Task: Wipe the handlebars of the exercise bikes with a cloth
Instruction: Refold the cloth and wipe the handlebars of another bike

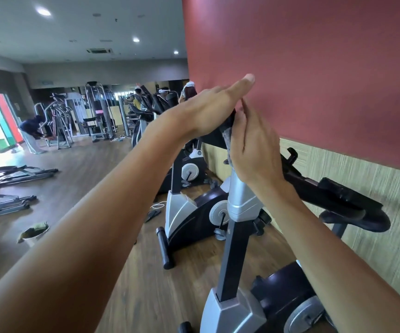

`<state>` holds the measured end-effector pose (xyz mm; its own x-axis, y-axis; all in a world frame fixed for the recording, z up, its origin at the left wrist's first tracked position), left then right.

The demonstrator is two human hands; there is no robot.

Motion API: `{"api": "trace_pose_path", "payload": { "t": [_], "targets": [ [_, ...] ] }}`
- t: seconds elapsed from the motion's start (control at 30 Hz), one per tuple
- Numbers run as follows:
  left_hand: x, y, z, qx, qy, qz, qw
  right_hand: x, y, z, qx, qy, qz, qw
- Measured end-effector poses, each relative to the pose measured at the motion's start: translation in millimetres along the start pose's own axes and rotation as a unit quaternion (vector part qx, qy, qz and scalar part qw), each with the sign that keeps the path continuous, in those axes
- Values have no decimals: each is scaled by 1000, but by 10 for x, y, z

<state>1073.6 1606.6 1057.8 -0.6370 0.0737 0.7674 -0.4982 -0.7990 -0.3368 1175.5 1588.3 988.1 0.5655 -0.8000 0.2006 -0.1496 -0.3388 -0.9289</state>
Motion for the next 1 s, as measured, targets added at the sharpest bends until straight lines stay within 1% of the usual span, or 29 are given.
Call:
{"api": "trace_pose_path", "payload": {
  "t": [0.07,0.1,0.13,0.17,0.2,0.23,0.27,0.3,0.33,0.37,0.43,0.53,0.57,0.63,0.67,0.7,0.73,0.77,0.8,0.83,0.87,0.9,0.97,1.0],
  "targets": [
    [-8,1,3,-18,-5,18,1000,5,48,-7,19,-35,7,999],
    [-19,10,24,-22,-33,30,999,17,117,30,20,-39,-4,999],
    [-30,19,36,-22,-79,56,995,42,204,89,20,-29,-18,999],
    [-40,27,47,-26,-156,92,983,74,305,180,24,-5,-38,999],
    [-77,50,75,-41,-268,134,953,124,408,284,41,34,-57,997],
    [-150,81,116,-71,-389,162,904,196,502,388,64,74,-74,992],
    [-221,108,154,-103,-468,188,857,275,568,498,82,100,-90,987],
    [-287,113,173,-132,-512,199,825,361,605,611,82,110,-110,984],
    [-351,129,205,-159,-537,196,805,446,629,732,68,113,-135,982],
    [-398,141,225,-167,-561,179,791,530,643,853,47,115,-163,979],
    [-473,164,233,-159,-601,154,768,666,665,1106,24,125,-225,966],
    [-658,181,258,-148,-664,106,725,757,644,1328,52,161,-278,945],
    [-743,186,255,-149,-673,82,720,750,628,1372,55,173,-302,936],
    [-859,175,268,-149,-676,60,719,712,549,1455,45,204,-353,912],
    [-901,162,289,-147,-677,51,719,711,502,1514,21,195,-377,905],
    [-943,142,316,-147,-681,42,716,694,474,1577,-11,169,-421,891],
    [-984,110,330,-148,-686,36,712,682,436,1590,-51,114,-467,875],
    [-1015,75,330,-145,-689,31,710,647,393,1584,-86,58,-495,863],
    [-1033,42,327,-141,-690,27,710,618,362,1580,-100,42,-509,854],
    [-1046,19,331,-142,-689,23,710,604,348,1590,-102,52,-511,852],
    [-1049,7,344,-148,-688,21,710,647,368,1571,-89,69,-499,859],
    [-1051,6,357,-154,-686,23,710,724,426,1538,-51,93,-480,871],
    [-1049,27,365,-162,-685,25,710,944,592,1464,52,131,-430,891],
    [-1055,32,358,-166,-684,28,710,1037,662,1452,78,131,-414,898]
  ]
}}
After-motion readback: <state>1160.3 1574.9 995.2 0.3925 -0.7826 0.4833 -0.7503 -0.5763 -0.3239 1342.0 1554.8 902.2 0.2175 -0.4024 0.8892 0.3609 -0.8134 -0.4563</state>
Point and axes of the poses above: each hand's wrist, its own y-axis away from the middle knuckle, its own x-axis out of the back of the hand, z = x × y, the point moved 5 cm from there along -y, towards the middle knuckle
